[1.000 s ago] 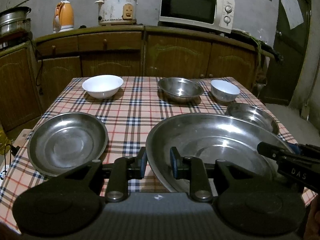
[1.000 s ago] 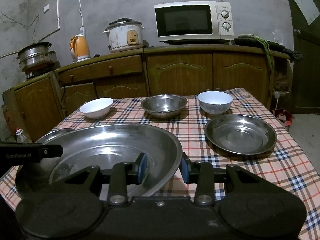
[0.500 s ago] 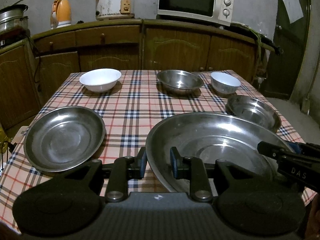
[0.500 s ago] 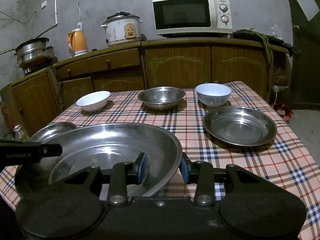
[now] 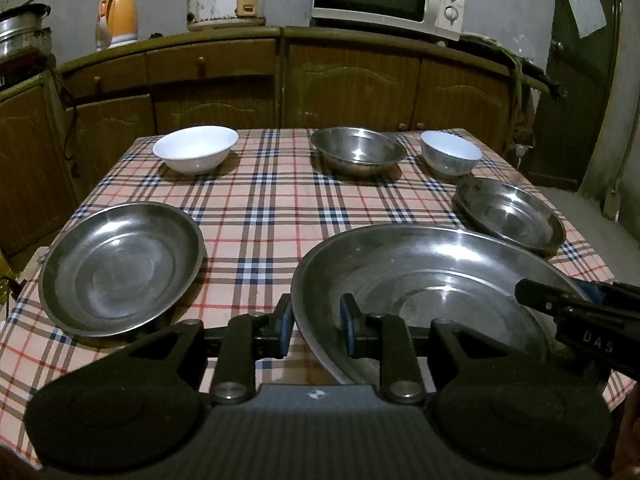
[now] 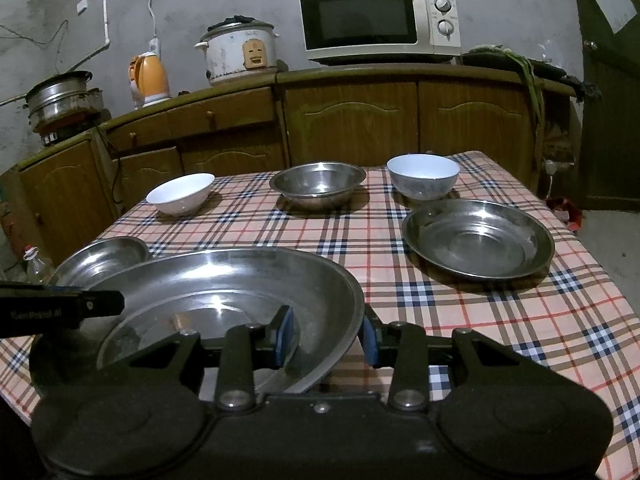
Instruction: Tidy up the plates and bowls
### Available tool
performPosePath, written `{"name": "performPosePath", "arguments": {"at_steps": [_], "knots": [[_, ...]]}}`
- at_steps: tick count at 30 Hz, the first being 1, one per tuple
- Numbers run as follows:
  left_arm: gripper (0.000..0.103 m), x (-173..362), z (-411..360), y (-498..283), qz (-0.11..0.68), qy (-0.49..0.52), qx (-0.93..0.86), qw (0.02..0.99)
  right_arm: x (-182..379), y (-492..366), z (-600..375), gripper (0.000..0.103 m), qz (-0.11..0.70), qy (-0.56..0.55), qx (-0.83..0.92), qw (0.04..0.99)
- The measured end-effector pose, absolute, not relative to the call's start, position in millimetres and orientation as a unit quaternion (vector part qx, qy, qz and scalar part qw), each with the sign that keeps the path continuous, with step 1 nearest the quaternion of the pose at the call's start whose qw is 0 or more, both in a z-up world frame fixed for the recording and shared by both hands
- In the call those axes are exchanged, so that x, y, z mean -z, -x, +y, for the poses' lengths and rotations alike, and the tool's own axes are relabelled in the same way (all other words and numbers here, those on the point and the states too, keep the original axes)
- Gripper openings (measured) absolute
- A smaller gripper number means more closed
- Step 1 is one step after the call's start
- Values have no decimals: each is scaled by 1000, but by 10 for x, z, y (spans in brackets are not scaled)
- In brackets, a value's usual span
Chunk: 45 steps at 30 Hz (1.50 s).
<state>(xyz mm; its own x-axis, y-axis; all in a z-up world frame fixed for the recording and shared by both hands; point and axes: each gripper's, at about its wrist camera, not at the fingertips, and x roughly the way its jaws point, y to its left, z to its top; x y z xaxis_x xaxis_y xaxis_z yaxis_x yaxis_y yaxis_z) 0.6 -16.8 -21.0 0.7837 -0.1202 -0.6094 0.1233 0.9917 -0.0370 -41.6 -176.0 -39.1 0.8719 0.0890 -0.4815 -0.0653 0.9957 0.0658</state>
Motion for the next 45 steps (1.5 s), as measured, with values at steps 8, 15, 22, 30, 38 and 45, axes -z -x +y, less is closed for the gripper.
{"name": "performPosePath", "arguments": {"at_steps": [8,15,22,30,38,45], "knots": [[26,249,-170,-40,325,-1,66,943,428,404,-1764,45,251,-24,-40,967],[26,259,-174,-47,326,-1,65,943,452,384,-1771,45,253,-25,-41,966],[26,287,-181,-78,328,-2,65,942,515,348,-1790,45,254,-30,-42,966],[26,306,-180,-106,330,-3,64,942,545,332,-1800,45,254,-32,-43,966],[26,357,-195,-158,330,-8,65,942,603,279,-1821,45,256,-38,-43,965],[26,401,-246,-212,327,-17,65,943,631,214,-1855,45,254,-41,-43,965]]}}
